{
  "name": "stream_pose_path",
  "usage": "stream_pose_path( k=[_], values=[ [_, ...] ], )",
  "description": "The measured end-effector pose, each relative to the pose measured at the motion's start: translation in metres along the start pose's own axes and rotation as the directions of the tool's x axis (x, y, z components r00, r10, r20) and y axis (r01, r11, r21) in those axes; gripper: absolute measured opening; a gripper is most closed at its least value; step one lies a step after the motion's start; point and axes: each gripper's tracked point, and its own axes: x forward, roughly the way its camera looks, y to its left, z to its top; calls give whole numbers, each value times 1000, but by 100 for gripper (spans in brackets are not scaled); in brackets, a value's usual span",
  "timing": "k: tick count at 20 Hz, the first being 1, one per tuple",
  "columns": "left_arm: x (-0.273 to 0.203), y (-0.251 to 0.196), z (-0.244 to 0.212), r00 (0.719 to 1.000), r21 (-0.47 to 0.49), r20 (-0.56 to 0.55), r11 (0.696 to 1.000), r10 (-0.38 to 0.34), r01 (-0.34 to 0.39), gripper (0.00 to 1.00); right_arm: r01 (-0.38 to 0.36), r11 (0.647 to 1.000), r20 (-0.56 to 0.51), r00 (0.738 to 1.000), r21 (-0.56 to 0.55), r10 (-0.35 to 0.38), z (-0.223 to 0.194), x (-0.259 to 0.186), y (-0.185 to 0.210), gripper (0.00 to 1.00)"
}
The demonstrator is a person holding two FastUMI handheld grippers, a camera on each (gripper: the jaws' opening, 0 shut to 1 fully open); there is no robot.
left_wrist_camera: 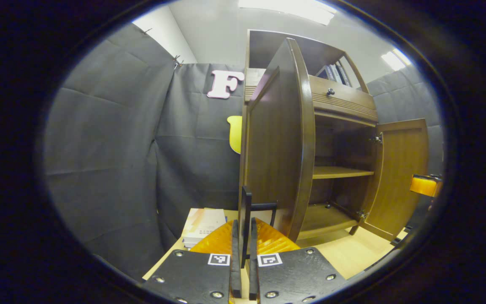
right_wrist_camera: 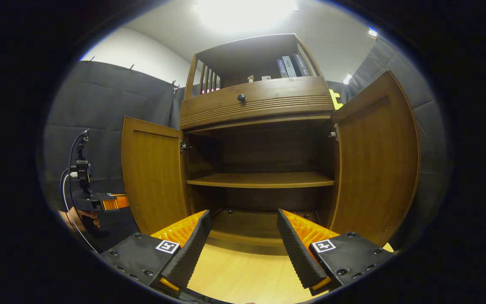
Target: Open the right door of the double-door shoe cabinet with the right hand, and open the left door with the left hand.
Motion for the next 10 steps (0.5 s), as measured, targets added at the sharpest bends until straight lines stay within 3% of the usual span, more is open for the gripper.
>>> stream_pose_path(
  k=[10],
  values=[
    [-4, 51, -15, 1000, 45, -20, 999, 19, -18, 10, 47, 999, 1, 999, 1, -47, 1, 11, 14, 98]
  ],
)
